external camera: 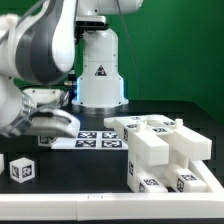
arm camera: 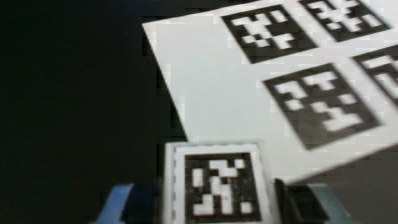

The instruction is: Assemble chair

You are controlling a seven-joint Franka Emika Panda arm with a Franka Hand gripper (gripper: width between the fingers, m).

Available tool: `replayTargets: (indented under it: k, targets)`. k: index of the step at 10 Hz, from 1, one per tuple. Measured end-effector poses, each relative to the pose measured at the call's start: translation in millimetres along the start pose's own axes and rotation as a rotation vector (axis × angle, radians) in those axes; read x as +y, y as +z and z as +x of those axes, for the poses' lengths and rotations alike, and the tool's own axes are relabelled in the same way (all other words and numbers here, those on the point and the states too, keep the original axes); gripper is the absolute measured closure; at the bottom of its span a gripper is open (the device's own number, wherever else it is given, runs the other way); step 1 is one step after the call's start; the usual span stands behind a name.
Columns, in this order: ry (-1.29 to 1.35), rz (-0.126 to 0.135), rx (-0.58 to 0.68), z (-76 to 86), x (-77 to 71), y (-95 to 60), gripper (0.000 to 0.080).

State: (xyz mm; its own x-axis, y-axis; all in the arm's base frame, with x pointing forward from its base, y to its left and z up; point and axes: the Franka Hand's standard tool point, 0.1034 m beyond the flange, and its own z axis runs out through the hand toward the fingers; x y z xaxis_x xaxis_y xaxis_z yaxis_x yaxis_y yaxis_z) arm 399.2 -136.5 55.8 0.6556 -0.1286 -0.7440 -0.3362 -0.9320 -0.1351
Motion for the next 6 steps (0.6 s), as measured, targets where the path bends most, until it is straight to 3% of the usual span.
replayTargets:
  k: [1,2,3,5,6]
  targets:
    - [-0.066,-0.004,0.069,-9.5,-8.8,-25.1,0.0518]
    - [-0.093,-0.007,0.143,-12.6,-12.2,-36.1,0.0518]
    - [-0.069,0.032,0.181,-18.2,-9.3,-34.6,0.0517]
    - [-0.068,0.002,0.351,-9.9,-10.8,-42.9,0.0517]
    - [-0.106,-0.032,0.448,-14.6,-32.8,-57.1,0.0517]
